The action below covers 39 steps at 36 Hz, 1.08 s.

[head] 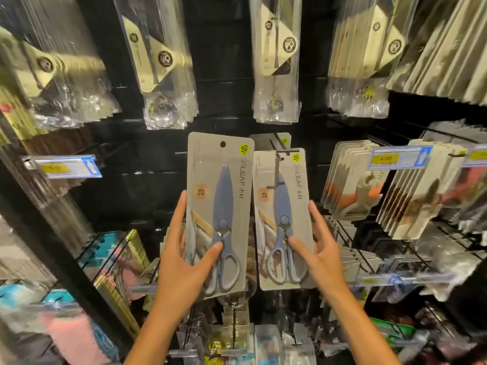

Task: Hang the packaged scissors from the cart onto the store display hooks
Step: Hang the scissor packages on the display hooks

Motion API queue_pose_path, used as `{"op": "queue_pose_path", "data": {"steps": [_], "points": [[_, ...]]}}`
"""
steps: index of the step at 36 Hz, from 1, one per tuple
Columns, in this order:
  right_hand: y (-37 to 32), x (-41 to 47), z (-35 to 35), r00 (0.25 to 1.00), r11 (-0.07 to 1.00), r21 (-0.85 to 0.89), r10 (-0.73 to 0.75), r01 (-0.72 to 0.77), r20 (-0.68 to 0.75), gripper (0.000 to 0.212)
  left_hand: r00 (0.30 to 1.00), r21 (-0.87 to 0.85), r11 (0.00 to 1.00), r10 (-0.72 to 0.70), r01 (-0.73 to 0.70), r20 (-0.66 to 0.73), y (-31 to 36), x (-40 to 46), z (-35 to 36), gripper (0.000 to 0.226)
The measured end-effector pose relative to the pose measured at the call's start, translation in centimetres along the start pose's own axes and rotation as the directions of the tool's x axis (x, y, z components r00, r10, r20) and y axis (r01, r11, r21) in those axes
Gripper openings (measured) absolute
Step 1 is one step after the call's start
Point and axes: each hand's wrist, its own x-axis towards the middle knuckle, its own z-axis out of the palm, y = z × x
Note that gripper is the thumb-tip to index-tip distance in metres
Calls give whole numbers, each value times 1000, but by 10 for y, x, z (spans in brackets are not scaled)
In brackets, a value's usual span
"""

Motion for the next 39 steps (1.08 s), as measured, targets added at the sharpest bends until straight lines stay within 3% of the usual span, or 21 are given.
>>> {"op": "queue_pose_path", "data": {"steps": [8,16,26,32,36,39], "points": [[17,40,11,997,956,-292,-14,34,70,80,1000,-23,1000,18,-18,-5,4,12,-1,97],[40,74,23,996,913,-407,37,0,84,82,999,-46,998,35,-36,-11,5,18,-2,97],[48,87,28,995,935,-354,63,-31,80,80,998,-85,995,58,-58,-12,1,24,-4,98],[33,63,33,992,962,-265,28,-60,-122,65,998,-100,993,67,-66,6,-6,23,-6,99],[-1,40,43,999,987,-159,-30,36,40,43,998,-100,993,62,-60,19,-13,20,-5,99],[-28,23,53,970,994,-77,-58,78,235,49,999,-89,995,51,-49,14,-16,18,-1,99]]}}
